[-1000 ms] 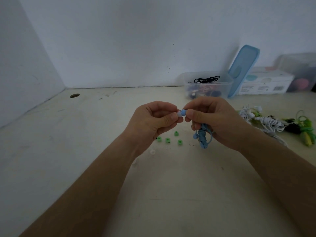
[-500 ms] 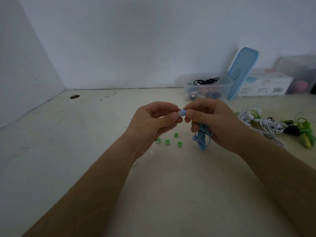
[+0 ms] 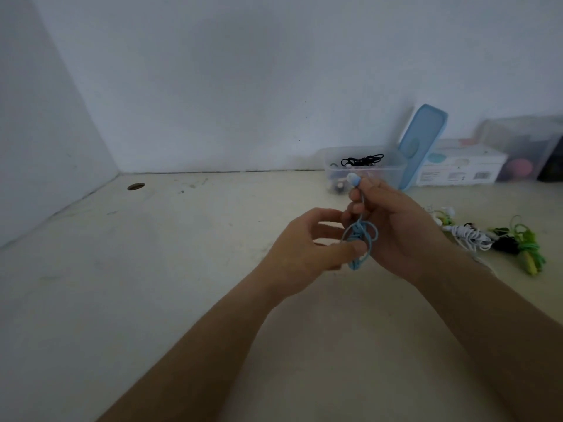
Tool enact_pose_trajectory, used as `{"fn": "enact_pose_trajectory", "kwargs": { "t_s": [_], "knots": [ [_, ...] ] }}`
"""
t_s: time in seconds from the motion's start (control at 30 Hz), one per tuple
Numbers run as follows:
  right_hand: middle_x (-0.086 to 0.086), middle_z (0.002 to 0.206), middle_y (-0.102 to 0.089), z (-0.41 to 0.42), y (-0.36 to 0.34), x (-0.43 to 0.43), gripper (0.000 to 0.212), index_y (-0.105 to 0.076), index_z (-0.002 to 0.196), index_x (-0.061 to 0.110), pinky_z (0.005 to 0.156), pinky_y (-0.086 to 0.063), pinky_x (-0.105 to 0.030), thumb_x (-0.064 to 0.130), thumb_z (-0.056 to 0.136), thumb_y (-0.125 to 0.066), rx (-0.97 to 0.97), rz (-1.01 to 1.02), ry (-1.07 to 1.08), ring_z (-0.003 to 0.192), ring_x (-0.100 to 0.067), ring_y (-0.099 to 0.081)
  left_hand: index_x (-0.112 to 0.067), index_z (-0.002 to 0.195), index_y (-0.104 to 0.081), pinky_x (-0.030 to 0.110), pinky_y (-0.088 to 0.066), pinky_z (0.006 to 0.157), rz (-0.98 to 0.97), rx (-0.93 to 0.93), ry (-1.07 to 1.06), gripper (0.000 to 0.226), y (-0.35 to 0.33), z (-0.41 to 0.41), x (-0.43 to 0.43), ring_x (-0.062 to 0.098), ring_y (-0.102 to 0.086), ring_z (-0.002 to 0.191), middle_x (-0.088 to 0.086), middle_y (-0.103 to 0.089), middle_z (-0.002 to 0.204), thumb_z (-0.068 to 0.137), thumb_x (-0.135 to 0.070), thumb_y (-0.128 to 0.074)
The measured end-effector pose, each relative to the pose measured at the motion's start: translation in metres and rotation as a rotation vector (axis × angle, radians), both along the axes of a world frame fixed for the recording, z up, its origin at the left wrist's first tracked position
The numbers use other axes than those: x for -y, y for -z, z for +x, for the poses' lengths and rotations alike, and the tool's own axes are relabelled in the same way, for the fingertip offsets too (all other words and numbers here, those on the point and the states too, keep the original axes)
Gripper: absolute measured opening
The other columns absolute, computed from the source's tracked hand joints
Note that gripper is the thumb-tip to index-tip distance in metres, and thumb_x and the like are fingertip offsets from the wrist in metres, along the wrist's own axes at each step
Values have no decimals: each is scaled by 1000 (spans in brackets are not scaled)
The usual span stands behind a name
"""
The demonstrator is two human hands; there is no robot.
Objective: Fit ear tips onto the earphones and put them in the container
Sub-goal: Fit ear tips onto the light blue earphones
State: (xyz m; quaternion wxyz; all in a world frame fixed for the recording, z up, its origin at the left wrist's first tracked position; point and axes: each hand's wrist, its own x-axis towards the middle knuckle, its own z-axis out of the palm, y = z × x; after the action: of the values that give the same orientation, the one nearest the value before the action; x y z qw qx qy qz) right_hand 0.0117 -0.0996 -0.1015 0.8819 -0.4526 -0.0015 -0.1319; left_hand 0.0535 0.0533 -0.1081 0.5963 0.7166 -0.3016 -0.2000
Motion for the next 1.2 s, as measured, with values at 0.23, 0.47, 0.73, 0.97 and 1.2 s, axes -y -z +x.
{"fn": "enact_pose_trajectory", "kwargs": {
  "t_s": [0.23,0.47,0.73,0.97,1.2],
  "knots": [
    [-4,85,-67,0,-5,2,18,-65,106,5,74,-54,-29,15,92,-59,-22,-15,131,75,-14,-64,-16,121,-57,31,-62,69,-40,-96,-22,48,-6,-3,10,27,-74,81,11,-73,102,79,-9,-80],
    [-2,85,-70,5,-32,25,10,-69,95,20,68,-46,-29,13,87,-69,-201,-229,365,73,-14,-59,-6,113,-65,33,-62,73,-15,-18,-153,40,-27,22,34,26,-73,83,14,-72,99,77,-10,-82],
    [-14,84,-66,54,-71,91,14,-69,93,9,64,-56,-28,-2,89,-61,-255,-401,448,71,-22,-63,-18,101,-69,3,-43,60,118,447,-300,35,-57,100,115,5,-60,75,-1,-71,94,70,-16,-85],
    [-6,88,-71,122,-66,135,11,-71,91,20,77,-59,-39,10,87,-67,-410,-914,523,73,-17,-66,-18,125,-56,26,-50,82,440,589,-275,56,-52,170,157,17,-61,97,5,-64,119,76,-25,-84],
    [5,91,-66,121,-57,137,24,-72,102,21,60,-44,-15,10,91,-54,-407,-1227,591,72,-4,-60,-16,127,-60,26,-47,94,371,614,-290,42,-43,177,136,15,-60,105,1,-65,121,90,-33,-68]
  ]
}}
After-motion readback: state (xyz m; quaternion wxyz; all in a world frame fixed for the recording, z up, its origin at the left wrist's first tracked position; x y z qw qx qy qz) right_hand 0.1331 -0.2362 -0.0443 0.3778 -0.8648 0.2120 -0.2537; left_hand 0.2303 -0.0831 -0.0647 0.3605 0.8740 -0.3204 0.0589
